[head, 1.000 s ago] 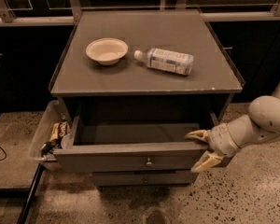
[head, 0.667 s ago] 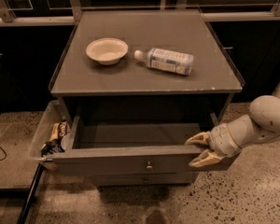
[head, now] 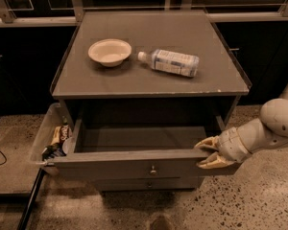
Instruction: Open top drawer
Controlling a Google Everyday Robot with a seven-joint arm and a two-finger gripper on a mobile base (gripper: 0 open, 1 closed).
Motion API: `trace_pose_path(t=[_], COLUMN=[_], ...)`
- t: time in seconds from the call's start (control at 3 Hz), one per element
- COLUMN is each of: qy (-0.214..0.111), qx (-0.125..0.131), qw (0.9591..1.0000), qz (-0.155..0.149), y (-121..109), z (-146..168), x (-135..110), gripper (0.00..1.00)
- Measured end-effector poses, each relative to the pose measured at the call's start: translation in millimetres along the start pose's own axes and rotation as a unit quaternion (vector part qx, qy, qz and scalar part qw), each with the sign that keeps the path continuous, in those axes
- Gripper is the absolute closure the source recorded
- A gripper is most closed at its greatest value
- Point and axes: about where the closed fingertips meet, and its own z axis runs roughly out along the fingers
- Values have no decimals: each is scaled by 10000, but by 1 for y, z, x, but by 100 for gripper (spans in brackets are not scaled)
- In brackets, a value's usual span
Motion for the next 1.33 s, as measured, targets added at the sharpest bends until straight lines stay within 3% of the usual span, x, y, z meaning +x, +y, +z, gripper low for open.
trace_pose_path(t=[0.67,1.0,1.33], qy=[-6,-27,-59], qx=[-7,-28,-125], qw=[10000,10000,9999], qz=[4,14,-28], y=[0,4,41], z=[0,-2,-11], x=[0,0,6], gripper=[34,37,59])
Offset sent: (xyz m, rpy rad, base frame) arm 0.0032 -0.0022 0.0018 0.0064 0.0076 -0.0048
